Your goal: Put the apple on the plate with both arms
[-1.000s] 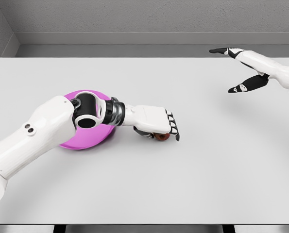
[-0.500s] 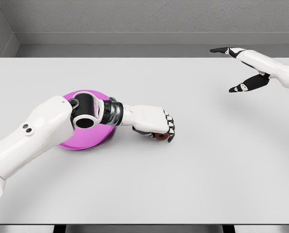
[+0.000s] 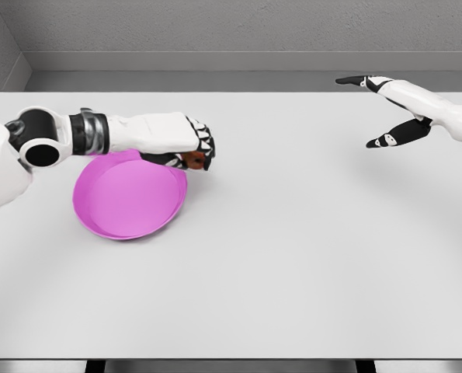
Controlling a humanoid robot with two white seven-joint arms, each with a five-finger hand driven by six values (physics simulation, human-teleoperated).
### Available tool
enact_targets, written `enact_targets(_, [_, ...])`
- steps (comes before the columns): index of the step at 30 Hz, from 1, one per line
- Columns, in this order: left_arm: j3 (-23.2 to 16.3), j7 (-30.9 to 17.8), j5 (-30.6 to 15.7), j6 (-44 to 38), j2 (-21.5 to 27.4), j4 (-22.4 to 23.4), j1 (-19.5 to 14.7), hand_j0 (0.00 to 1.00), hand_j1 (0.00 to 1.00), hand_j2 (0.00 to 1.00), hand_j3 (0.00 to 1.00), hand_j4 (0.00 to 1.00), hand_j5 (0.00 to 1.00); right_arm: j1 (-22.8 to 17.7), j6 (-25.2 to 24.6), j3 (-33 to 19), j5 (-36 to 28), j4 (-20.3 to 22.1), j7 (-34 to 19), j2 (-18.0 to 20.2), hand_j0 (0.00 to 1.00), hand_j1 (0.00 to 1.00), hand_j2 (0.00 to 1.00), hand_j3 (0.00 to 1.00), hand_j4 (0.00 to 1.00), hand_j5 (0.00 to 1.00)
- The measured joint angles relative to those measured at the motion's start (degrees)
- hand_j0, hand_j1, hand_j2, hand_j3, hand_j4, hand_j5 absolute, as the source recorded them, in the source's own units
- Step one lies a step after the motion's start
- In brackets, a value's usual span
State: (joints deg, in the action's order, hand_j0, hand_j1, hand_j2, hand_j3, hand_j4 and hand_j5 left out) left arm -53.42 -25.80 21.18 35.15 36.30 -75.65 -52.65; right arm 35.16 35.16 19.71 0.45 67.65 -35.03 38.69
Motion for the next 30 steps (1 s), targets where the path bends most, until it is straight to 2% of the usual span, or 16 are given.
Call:
enact_targets(3, [1.0, 0.0, -0.9, 0.0, 4.2, -0.1, 1.6, 0.47, 0.47, 0.47, 0.47, 0.47, 0.47, 0.0, 0.0, 0.0, 0.0, 0.0, 0.0, -0.1, 1.00, 1.00, 1.00, 1.00, 1.00, 1.00])
enact_targets(6, [1.4, 0.0, -1.3, 0.0, 5.9, 0.0, 1.8, 0.54, 0.54, 0.54, 0.54, 0.54, 0.54, 0.0, 0.0, 0.0, 0.0, 0.0, 0.0, -0.1, 1.00, 1.00, 1.00, 1.00, 1.00, 1.00])
enact_targets(7, [1.5, 0.1, -1.4, 0.0, 6.2, 0.0, 1.9, 0.60, 0.60, 0.60, 0.60, 0.60, 0.60, 0.0, 0.0, 0.0, 0.0, 0.0, 0.0, -0.1, 1.00, 1.00, 1.00, 1.00, 1.00, 1.00])
enact_targets(9, [1.5, 0.1, -2.5, 0.0, 6.5, 0.2, 2.5, 0.94, 0.94, 0.94, 0.94, 0.94, 0.94, 0.0, 0.0, 0.0, 0.0, 0.0, 0.0, 0.0, 1.00, 1.00, 1.00, 1.00, 1.00, 1.00])
enact_targets(10, [1.6, 0.2, -3.4, 0.0, 6.6, 0.4, 2.5, 1.00, 1.00, 1.00, 1.00, 1.00, 1.00, 0.0, 0.0, 0.0, 0.0, 0.0, 0.0, 0.0, 1.00, 1.00, 1.00, 1.00, 1.00, 1.00])
enact_targets(16, [1.7, 0.4, -7.9, 0.0, 6.8, 2.0, 2.5, 1.00, 1.00, 1.00, 1.00, 1.00, 1.00, 0.0, 0.0, 0.0, 0.0, 0.0, 0.0, 0.1, 1.00, 1.00, 1.00, 1.00, 1.00, 1.00])
enact_targets(18, [2.2, 0.4, -11.6, 0.0, 6.8, 6.0, 2.6, 1.00, 1.00, 1.00, 1.00, 1.00, 1.00, 0.0, 0.0, 0.0, 0.0, 0.0, 0.0, 0.1, 1.00, 1.00, 1.00, 1.00, 1.00, 1.00])
enact_targets(20, [3.0, 0.4, -15.0, 0.0, 6.8, 13.0, 2.5, 1.00, 1.00, 1.00, 1.00, 1.00, 1.00, 0.0, 0.0, 0.0, 0.0, 0.1, 0.0, 0.1, 1.00, 1.00, 1.00, 1.00, 1.00, 1.00])
enact_targets(24, [5.6, 0.5, -17.8, 0.0, 6.9, 24.3, 2.5, 1.00, 1.00, 1.00, 1.00, 1.00, 1.00, 0.0, 0.0, 0.1, 0.0, 0.1, 0.0, 0.2, 1.00, 1.00, 1.00, 1.00, 1.00, 1.00])
enact_targets(27, [6.3, 0.5, -18.5, 0.0, 6.8, 28.1, 2.6, 1.00, 1.00, 1.00, 1.00, 1.00, 1.00, 0.0, 0.0, 0.1, 0.0, 0.1, 0.0, 0.2, 1.00, 1.00, 1.00, 1.00, 1.00, 1.00])
enact_targets(30, [6.5, 0.5, -18.7, 0.0, 6.8, 29.7, 2.6, 1.00, 1.00, 1.00, 1.00, 1.00, 1.00, -0.1, 0.0, 0.1, 0.0, 0.1, 0.0, 0.2, 1.00, 1.00, 1.00, 1.00, 1.00, 1.00])
